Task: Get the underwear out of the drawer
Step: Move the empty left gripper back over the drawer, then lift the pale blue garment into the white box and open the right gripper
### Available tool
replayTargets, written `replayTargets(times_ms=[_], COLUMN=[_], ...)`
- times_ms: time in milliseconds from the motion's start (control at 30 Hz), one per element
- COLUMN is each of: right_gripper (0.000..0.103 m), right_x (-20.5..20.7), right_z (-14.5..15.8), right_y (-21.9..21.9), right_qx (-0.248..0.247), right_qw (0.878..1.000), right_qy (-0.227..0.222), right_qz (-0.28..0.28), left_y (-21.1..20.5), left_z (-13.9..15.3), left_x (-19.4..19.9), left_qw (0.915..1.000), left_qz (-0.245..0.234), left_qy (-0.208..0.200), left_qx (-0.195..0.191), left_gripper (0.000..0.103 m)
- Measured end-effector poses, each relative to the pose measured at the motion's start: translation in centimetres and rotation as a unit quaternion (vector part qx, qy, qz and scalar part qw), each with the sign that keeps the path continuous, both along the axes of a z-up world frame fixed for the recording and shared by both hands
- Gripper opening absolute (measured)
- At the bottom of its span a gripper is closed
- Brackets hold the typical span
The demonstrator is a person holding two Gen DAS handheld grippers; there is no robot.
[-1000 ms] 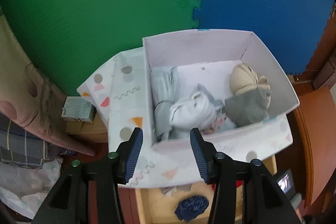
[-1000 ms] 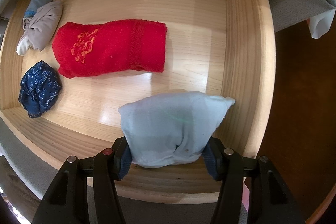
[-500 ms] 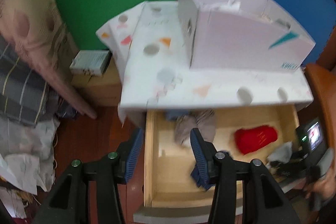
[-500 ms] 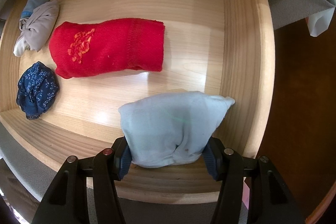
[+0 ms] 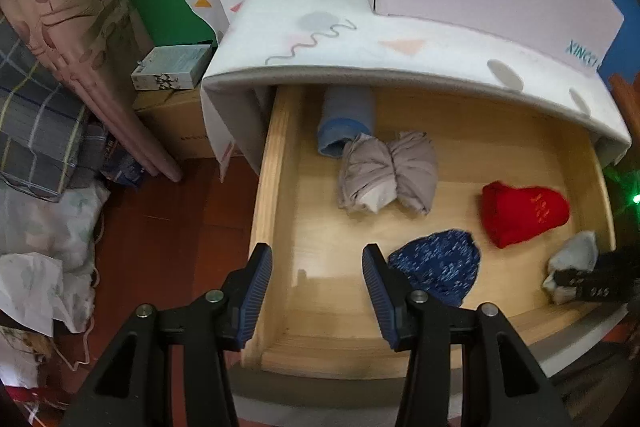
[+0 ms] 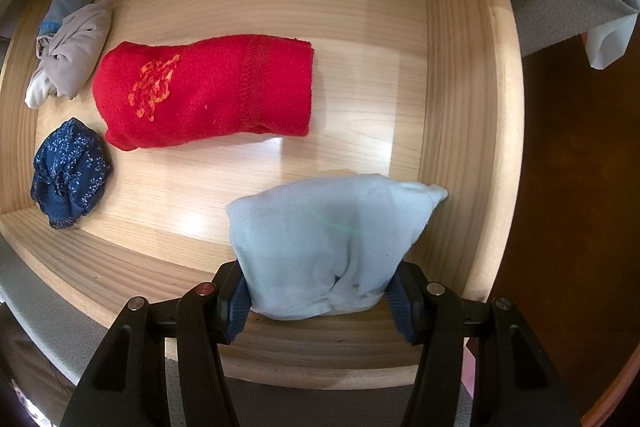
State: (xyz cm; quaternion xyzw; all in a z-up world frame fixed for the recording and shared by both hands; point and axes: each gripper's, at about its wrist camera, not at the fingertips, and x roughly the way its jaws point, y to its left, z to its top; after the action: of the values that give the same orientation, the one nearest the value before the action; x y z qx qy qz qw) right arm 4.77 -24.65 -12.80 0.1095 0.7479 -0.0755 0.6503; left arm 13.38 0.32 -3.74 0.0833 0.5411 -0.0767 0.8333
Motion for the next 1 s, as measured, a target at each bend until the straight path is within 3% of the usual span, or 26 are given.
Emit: replayTargets(times_ms=[333,633,1000], right_gripper=[0.053,0.052,0.052], right_x=[-0.1,-0.1,-0.7], right_z=[0.4,1.2,4.5], right_y=[0.0,0.8,1.2], right_qx=[-0.008,-0.022,-0.015], right_qw=[1.000,1.000,0.998], right_qy=[-0.004,-0.013,-0.063], right_qz=[0.007,0.008,-0.003], left_y=[0.7,1.5,1.2], left_z=[-0.4,-0.8,-0.5], left_x=[-0.1,0.1,-0.2], left_qw=[0.9990,0.9981,0.9986], left_qz=[0.026,0.052,0.041], left_qy=[0.001,0.006,-0.007], left_qx=[-0.037,-0.034,-0.033], left_gripper=[0.048,0.048,0.048])
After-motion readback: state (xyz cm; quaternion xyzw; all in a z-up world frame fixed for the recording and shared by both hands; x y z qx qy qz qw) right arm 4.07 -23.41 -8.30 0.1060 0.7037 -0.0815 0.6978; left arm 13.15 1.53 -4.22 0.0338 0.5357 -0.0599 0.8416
